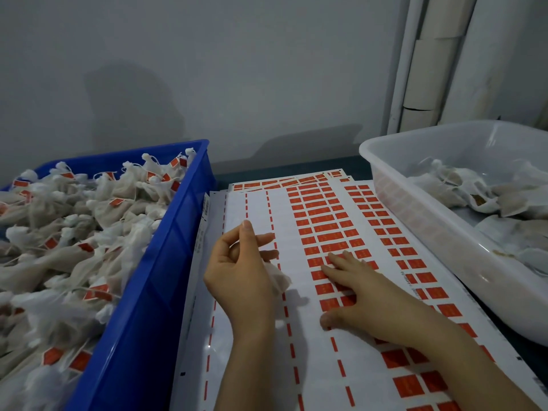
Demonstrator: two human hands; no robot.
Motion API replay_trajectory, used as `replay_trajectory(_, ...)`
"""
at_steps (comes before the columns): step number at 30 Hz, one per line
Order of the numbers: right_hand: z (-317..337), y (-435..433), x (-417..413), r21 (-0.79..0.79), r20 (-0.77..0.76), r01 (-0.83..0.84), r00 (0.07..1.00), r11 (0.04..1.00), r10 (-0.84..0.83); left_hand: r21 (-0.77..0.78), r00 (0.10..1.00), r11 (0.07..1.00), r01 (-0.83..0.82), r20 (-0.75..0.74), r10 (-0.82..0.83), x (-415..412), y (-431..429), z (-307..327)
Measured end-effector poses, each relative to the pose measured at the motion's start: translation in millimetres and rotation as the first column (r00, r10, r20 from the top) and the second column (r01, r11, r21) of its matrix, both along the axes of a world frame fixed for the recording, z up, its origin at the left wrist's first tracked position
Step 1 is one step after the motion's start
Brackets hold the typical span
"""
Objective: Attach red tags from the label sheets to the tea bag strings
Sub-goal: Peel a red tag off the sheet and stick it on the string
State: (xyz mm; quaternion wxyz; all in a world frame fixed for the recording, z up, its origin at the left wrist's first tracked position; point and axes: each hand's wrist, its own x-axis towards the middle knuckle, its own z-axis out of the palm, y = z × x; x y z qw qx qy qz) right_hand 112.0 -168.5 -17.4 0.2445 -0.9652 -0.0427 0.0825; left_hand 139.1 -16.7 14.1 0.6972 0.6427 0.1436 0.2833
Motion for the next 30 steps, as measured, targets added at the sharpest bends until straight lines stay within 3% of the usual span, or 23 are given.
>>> replay_trajectory(12,6.6,12.8,-6.9,0.032,0.164,0.009,0.986,0.999,-0.014,0.038,1.000,0.999,0.024,-0.010,-0.023,0.2,-2.7,-3.1)
replay_trajectory(17,11.6,17.2,-11.0,-0.056,0.082,0.098,0.992,0.994,-0.093,0.033,0.999,0.999,0.037,-0.030,-0.036,3.4,-1.1,-5.4)
replay_trajectory(21,14.2,20.3,-13.5,-0.021,0.012,0.138,0.990,0.990,-0.138,0.047,0.998,0.997,0.053,-0.018,-0.052,2.2,-2.9,-4.8)
replay_trajectory(27,14.6,26.6,-19.6,0.030,0.048,0.108,0.993,0.994,-0.109,0.047,0.998,0.997,0.057,-0.020,-0.057,0.4,-4.0,-4.7)
replay_trajectory(30,14.2,28.0,-22.1,-0.042,0.064,0.051,0.997,0.998,-0.048,0.042,0.998,0.998,0.055,-0.023,-0.054,1.2,-3.7,-5.5)
